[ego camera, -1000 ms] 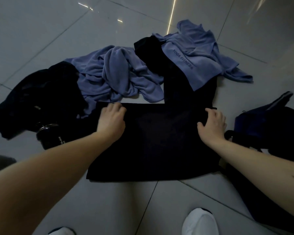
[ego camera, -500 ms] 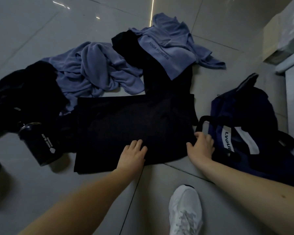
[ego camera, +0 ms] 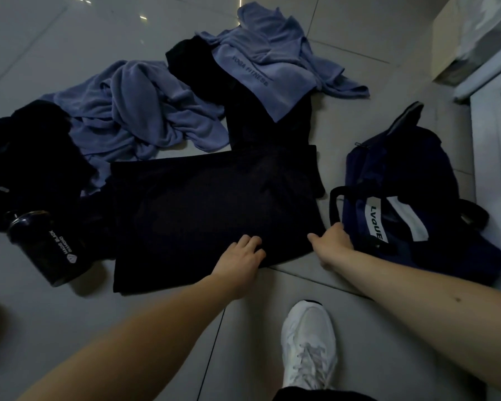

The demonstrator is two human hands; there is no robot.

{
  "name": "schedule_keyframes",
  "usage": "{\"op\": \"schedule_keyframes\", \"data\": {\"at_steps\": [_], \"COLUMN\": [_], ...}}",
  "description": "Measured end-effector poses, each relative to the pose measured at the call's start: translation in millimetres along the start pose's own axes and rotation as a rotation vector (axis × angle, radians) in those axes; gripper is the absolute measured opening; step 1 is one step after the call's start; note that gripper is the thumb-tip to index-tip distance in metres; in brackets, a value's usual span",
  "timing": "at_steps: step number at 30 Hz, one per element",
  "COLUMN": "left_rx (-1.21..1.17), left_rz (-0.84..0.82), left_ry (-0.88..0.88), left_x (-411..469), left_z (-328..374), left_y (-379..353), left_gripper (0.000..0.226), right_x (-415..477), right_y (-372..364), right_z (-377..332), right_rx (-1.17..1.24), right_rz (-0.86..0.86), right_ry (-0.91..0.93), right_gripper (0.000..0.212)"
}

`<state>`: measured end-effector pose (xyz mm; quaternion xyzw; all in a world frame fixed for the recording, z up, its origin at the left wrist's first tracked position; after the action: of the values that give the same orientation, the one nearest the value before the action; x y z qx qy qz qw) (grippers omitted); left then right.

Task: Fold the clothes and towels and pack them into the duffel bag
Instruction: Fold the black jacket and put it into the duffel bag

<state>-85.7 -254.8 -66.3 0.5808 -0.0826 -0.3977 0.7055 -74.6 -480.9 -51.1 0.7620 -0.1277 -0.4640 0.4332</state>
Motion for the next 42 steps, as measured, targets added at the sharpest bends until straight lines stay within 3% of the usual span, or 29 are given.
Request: {"op": "schedule_keyframes", "data": {"at_steps": [5,10,13,15,17,19,21,24,28,31,35,38,42], "left_rx": [-0.011,-0.04,-0.152,-0.271,-0.396,-0.479,-0.533,-0.573,-0.625,-0.688,-0.73,-0.77,-0.817], "left_rz": [0.025,0.037,0.061,0.087,0.117,0.157,0.205,0.276,0.331,0.332,0.361,0.379,0.391], "left_ry": [0.04,0.092,0.112,0.126,0.136,0.131,0.141,0.213,0.306,0.331,0.336,0.321,0.294], "left_x": [5,16,25,29,33,36,39,42,44,44,37,35,35], "left_z": [7,12,17,22,27,31,34,33,29,27,26,27,25], "left_y": [4,7,10,12,15,18,22,31,41,47,51,55,56], "left_gripper": [0.042,0.035,0.04,0.048,0.059,0.066,0.064,0.042,0.011,0.009,0.01,0.01,0.01], "right_x": [3,3,4,5,0,-9,-14,-12,-13,-9,1,12,17], "right_y": [-5,-4,-2,0,2,5,10,16,19,21,21,26,41], "right_z": [0,-3,-6,-8,-16,-30,-40,-53,-67,-78,-95,-108,-123], "right_rx": [-0.07,-0.06,0.149,0.35,0.622,0.814,0.788,0.765,0.854,0.987,0.85,0.809,0.801], "right_rz": [0.008,0.005,-0.011,-0.046,-0.199,-0.445,-0.572,-0.537,-0.566,-0.616,-0.509,-0.453,-0.447], "right_ry": [0.0,0.006,0.057,0.041,-0.025,-0.072,-0.008,0.084,0.058,-0.049,-0.226,-0.234,-0.21], "right_gripper": [0.067,0.041,0.019,0.024,0.028,0.016,0.008,0.015,0.012,0.021,0.031,0.036,0.026]}}
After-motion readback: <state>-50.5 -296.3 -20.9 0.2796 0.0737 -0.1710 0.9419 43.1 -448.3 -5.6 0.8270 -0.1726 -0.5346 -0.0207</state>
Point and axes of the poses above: each hand's wrist, its own x-axis towards the middle knuckle, its own y-axis out of the back of the hand, z = x × y, the point moved 2 cm from there along x, towards the middle knuckle, and after that the axes turned 2 degrees about -x, right-handed, at the moved point
